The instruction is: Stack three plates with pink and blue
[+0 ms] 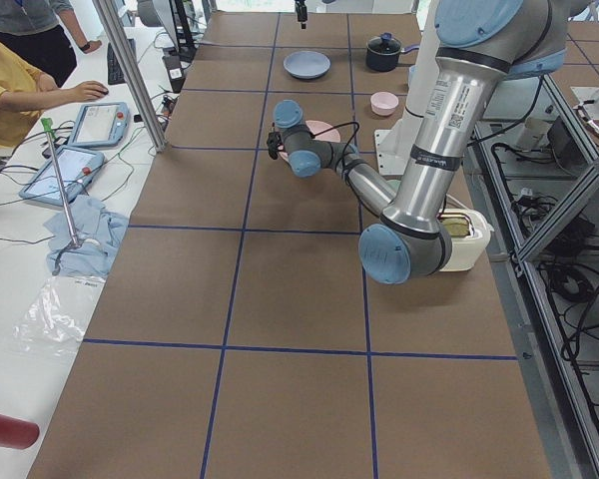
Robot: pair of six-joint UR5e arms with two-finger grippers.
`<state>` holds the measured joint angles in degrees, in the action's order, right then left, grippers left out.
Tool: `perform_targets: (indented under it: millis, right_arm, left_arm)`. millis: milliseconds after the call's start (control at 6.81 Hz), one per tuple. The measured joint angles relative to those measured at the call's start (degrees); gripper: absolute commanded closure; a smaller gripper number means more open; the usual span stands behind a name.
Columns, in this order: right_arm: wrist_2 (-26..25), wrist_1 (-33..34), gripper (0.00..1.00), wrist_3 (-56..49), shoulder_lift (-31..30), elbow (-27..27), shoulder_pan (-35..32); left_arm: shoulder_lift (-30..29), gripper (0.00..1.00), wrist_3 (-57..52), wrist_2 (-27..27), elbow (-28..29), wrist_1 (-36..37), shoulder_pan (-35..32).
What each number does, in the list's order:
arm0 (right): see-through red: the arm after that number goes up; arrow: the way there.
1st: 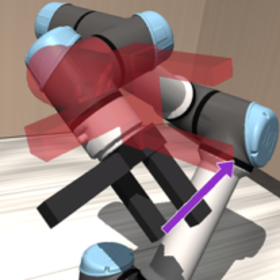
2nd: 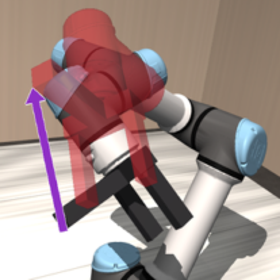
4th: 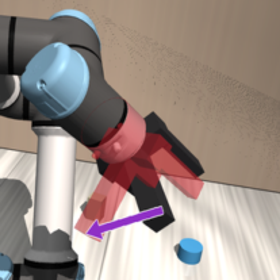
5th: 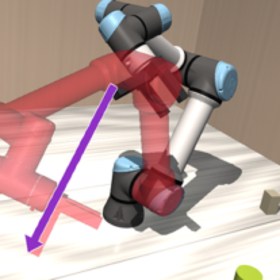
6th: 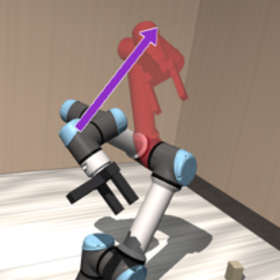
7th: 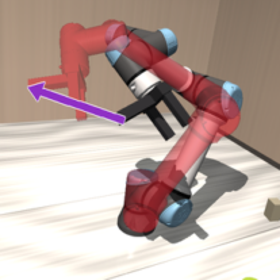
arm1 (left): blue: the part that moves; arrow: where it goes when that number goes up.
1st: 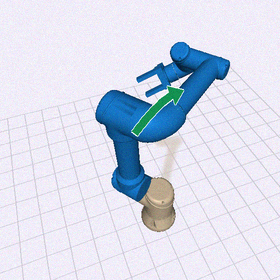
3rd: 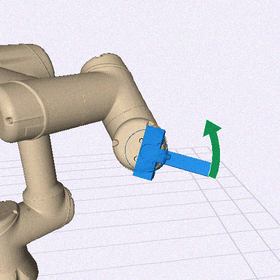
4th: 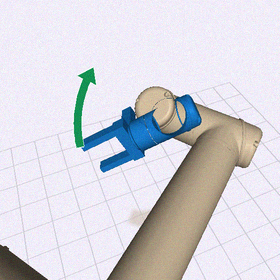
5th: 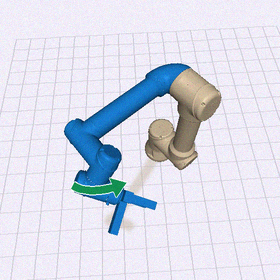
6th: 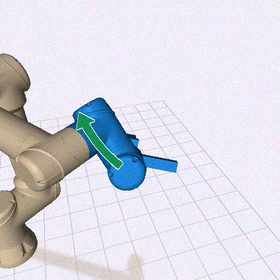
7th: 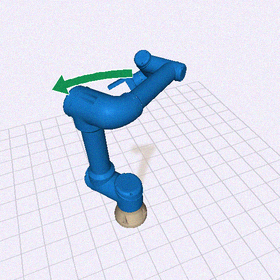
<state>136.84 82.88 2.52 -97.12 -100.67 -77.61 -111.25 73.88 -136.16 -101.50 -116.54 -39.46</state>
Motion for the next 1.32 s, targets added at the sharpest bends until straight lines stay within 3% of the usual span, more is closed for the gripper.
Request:
perform_targets:
  millis: [881,1028,1322]
  right_arm:
    - [0.26,0.0,0.0,-0.08,-0.01,-0.13,0.03]
    - [0.27,0.0,0.0,-0.12,-0.02,-0.07,0.1]
    - [0.27,0.0,0.0,-0.09,-0.04,0.02,0.26]
  left_arm:
    - [-6.85,1.0,0.38,4.46,8.08,-4.49,3.44]
    - [-7.19,0.91,0.39,4.6,9.04,-5.67,3.54]
    - [-7.57,0.9,0.39,4.67,9.64,-6.41,3.69]
